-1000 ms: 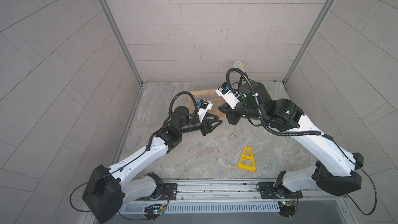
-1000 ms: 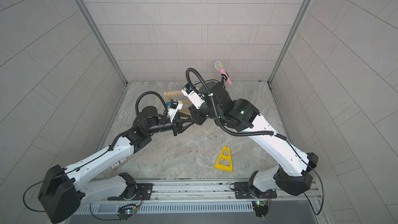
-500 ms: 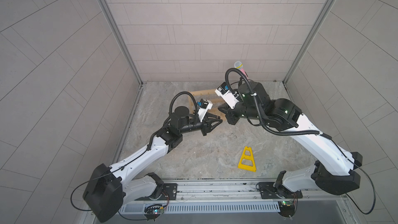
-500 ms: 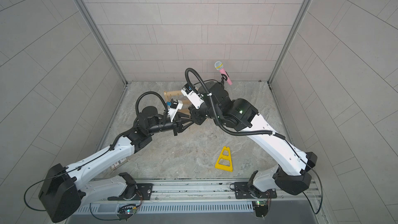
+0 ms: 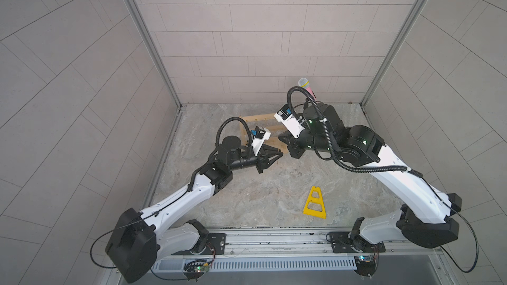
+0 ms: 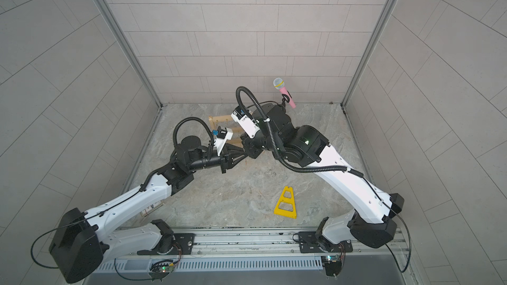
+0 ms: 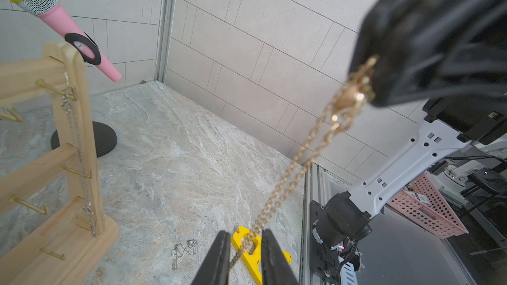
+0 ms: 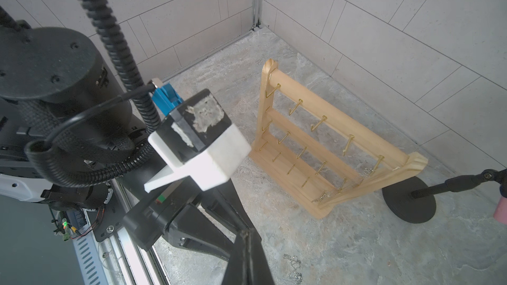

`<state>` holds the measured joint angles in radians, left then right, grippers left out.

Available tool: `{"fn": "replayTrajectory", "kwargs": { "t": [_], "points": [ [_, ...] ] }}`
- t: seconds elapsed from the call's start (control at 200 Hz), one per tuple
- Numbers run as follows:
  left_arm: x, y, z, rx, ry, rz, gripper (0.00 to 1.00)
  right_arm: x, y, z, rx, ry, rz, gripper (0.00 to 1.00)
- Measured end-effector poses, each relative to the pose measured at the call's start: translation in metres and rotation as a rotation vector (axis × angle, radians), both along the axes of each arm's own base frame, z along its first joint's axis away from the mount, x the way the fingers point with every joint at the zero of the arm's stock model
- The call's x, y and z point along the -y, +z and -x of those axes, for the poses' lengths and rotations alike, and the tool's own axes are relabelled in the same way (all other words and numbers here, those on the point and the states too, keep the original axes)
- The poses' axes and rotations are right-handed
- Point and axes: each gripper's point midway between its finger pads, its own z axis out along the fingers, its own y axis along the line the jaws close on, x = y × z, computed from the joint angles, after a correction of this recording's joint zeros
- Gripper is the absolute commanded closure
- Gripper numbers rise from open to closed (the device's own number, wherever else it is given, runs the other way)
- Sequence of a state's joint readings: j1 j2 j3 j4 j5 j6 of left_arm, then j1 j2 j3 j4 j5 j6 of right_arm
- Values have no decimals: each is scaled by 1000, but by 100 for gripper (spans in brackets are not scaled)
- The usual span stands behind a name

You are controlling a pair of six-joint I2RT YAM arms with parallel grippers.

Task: Hang the necklace on the jewelry display stand
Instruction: Pick up the necklace from the center of the board.

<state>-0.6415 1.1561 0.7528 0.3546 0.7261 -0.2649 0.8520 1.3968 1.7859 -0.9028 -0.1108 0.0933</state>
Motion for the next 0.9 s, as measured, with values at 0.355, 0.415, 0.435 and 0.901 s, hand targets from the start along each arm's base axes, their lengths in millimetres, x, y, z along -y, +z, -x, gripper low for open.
{"fn": "replayTrajectory", "kwargs": {
  "t": [0.355, 0.415, 0.435, 0.901],
  "points": [
    [0, -1, 0, -6, 1, 1, 89, 0, 0, 0, 0, 0, 0, 100],
    [0, -1, 0, -8, 1, 1, 90, 0, 0, 0, 0, -1, 0, 100],
    [0, -1, 0, -8, 1, 1, 91, 0, 0, 0, 0, -1, 0, 100],
    [1, 1, 4, -21, -21, 22, 100, 3, -7, -12, -17, -25, 10, 100]
  ]
}}
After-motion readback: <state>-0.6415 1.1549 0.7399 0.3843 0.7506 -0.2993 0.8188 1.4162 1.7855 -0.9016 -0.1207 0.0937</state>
